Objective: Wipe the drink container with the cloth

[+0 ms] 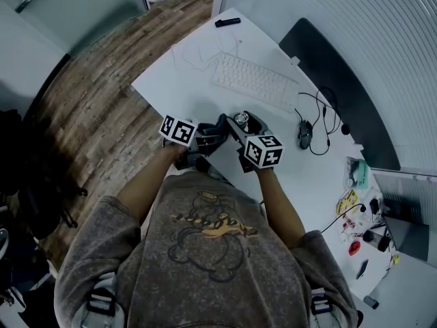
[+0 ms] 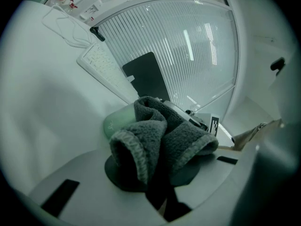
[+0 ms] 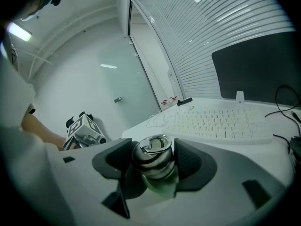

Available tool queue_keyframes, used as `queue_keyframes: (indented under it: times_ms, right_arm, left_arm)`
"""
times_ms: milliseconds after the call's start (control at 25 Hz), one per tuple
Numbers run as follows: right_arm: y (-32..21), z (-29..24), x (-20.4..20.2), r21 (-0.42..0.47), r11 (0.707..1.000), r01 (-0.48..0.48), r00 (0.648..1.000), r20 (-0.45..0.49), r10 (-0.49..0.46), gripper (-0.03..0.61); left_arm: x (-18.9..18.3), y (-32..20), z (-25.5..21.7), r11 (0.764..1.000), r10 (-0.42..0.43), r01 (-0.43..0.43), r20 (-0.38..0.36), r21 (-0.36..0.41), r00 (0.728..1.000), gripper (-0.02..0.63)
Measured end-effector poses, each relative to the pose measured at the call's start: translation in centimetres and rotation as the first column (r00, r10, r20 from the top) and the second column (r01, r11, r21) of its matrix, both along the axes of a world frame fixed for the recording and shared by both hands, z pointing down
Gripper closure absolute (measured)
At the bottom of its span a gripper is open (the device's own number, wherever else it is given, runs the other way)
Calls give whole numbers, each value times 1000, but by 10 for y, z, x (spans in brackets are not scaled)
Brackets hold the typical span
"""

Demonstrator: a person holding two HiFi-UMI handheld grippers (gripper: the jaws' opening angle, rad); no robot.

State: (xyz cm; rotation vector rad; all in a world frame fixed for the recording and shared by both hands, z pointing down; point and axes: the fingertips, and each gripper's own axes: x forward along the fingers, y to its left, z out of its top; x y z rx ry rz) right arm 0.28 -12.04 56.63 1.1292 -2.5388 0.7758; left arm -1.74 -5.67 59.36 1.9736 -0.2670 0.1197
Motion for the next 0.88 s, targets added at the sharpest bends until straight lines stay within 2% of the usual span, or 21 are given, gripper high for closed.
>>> queue_keyframes:
  times_ms: [360,880]
  right_arm:
    - [0,-1,0,-2,1000,-11,1000,-1,11,299]
    - [1,0,-1,-4,1000,-6,1000,-16,6,308]
  left_arm:
    - [16,12,0,997,68,-68,14,28,998,540]
    - [29,15,-1,995,94,-94,12,37,995,540]
